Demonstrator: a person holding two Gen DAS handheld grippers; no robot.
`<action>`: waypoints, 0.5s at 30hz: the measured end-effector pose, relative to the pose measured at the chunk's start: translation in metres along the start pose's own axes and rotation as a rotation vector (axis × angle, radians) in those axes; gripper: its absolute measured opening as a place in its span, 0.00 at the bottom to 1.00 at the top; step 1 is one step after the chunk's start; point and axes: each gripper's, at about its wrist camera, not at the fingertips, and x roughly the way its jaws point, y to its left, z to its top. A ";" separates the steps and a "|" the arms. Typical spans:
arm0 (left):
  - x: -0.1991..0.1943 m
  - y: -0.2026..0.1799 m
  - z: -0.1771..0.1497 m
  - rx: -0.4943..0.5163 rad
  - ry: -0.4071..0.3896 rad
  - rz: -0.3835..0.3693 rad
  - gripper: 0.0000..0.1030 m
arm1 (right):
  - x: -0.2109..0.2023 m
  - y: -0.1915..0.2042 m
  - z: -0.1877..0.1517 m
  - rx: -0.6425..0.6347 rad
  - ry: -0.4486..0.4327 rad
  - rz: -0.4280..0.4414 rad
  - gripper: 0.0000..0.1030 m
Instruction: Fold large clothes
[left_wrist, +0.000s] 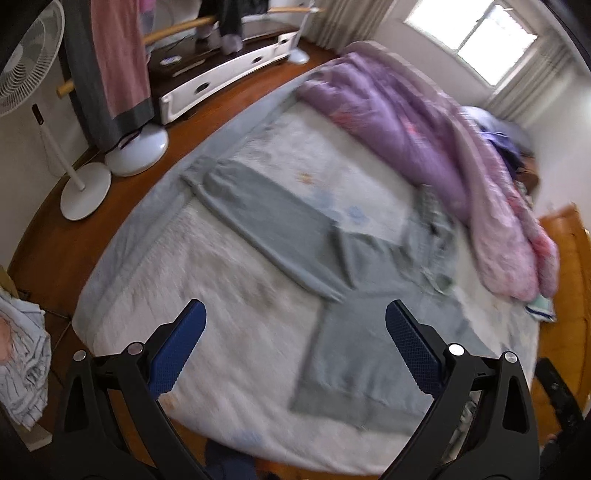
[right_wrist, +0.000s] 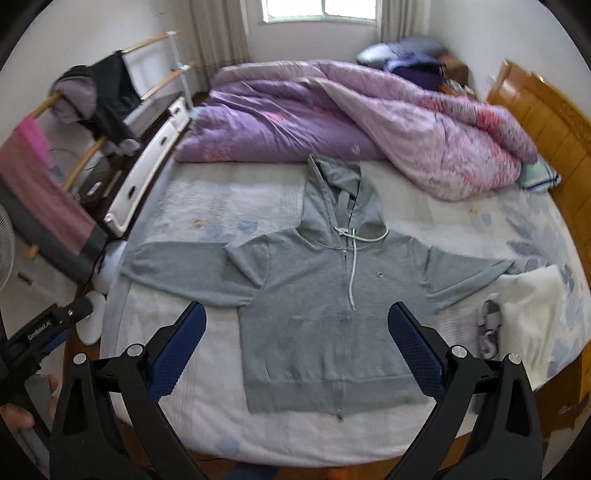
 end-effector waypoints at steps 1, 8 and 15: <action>0.014 0.008 0.010 -0.009 0.004 0.018 0.95 | 0.010 0.003 0.005 0.007 0.003 -0.008 0.92; 0.124 0.077 0.078 -0.171 -0.004 0.068 0.95 | 0.128 0.024 0.021 -0.015 0.076 -0.025 0.92; 0.225 0.142 0.116 -0.353 -0.035 0.073 0.94 | 0.229 0.036 0.019 -0.049 0.167 0.041 0.59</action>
